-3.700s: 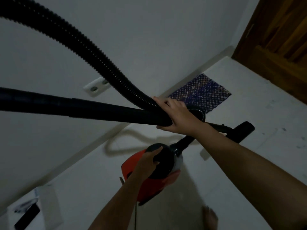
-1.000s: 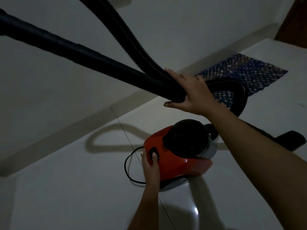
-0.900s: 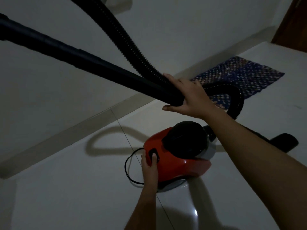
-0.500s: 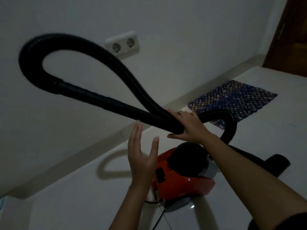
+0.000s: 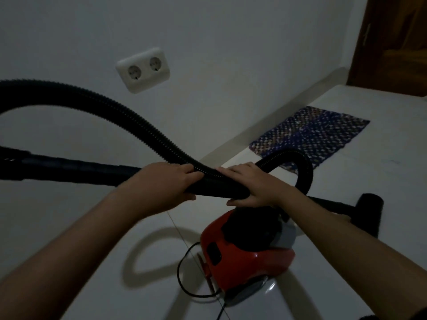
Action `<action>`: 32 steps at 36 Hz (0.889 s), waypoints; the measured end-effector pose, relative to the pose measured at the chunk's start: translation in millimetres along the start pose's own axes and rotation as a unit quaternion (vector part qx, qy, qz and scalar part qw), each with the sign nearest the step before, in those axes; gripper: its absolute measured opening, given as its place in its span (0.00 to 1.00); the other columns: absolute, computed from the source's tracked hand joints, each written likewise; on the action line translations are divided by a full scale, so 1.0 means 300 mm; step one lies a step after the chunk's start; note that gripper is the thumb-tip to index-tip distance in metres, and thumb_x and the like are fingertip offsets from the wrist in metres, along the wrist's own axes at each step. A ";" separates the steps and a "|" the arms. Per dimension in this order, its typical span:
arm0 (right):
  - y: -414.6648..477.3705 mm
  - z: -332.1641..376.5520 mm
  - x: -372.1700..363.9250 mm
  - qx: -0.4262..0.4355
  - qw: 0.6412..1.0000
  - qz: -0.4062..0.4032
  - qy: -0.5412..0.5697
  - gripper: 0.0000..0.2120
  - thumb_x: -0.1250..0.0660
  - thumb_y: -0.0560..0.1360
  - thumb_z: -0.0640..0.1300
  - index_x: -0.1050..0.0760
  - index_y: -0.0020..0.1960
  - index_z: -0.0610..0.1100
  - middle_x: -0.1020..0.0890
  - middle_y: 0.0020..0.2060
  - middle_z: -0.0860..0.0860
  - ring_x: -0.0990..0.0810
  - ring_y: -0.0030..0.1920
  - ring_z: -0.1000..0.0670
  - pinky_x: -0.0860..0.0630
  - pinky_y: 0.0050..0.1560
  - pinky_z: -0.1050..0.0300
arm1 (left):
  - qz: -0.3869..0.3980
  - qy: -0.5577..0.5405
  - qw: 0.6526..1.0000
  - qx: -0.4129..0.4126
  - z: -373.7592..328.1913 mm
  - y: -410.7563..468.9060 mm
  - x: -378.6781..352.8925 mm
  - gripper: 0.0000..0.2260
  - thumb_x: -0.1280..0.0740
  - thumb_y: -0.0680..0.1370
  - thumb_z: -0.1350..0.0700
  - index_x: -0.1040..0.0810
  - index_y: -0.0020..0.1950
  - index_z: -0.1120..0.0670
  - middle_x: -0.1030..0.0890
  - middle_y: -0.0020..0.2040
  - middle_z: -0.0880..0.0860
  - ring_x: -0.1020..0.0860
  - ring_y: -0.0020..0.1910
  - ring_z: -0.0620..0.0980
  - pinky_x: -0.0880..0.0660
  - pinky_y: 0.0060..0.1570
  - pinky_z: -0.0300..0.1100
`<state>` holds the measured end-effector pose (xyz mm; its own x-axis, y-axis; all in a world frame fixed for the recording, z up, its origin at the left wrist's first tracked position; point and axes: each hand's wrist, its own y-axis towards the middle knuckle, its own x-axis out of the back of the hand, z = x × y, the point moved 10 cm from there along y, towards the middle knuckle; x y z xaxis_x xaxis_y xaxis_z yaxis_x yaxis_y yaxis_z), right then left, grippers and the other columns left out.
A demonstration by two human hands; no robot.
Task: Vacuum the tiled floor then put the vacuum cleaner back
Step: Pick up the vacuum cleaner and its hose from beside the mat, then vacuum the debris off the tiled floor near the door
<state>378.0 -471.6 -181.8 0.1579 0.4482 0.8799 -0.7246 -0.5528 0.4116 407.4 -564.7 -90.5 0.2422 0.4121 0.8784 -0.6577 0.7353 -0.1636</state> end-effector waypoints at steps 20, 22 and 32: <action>-0.332 0.071 0.015 -0.310 0.940 0.008 0.143 0.40 0.58 0.76 0.69 0.50 0.77 0.41 0.44 0.76 0.47 0.50 0.76 0.51 0.52 0.77 0.47 | 0.224 -0.506 0.827 0.097 -0.199 -0.001 -0.074 0.10 0.36 0.78 0.52 0.27 0.59 0.50 0.26 0.36 0.44 0.29 0.30 0.38 0.35 0.26 0.28; -0.415 0.108 0.011 -0.438 0.868 -0.028 0.235 0.39 0.59 0.73 0.72 0.59 0.75 0.50 0.56 0.76 0.53 0.59 0.77 0.51 0.57 0.76 0.51 | 0.230 -0.553 0.790 0.132 -0.241 -0.024 -0.060 0.12 0.35 0.77 0.53 0.26 0.60 0.51 0.23 0.41 0.47 0.29 0.33 0.38 0.34 0.27 0.26; -0.612 0.153 0.070 -0.671 0.362 -0.321 0.562 0.27 0.38 0.80 0.43 0.43 0.75 0.46 0.23 0.58 0.46 0.21 0.52 0.49 0.21 0.46 0.61 | 0.293 -0.744 0.566 0.201 -0.511 -0.119 0.057 0.16 0.35 0.78 0.53 0.32 0.65 0.46 0.22 0.55 0.45 0.22 0.51 0.44 0.26 0.46 0.35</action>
<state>545.2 -392.9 -228.1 0.7566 0.6009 -0.2578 -0.5732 0.4198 -0.7037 544.2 -501.4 -138.5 -0.7736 -0.6071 0.1815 -0.4959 0.4018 -0.7698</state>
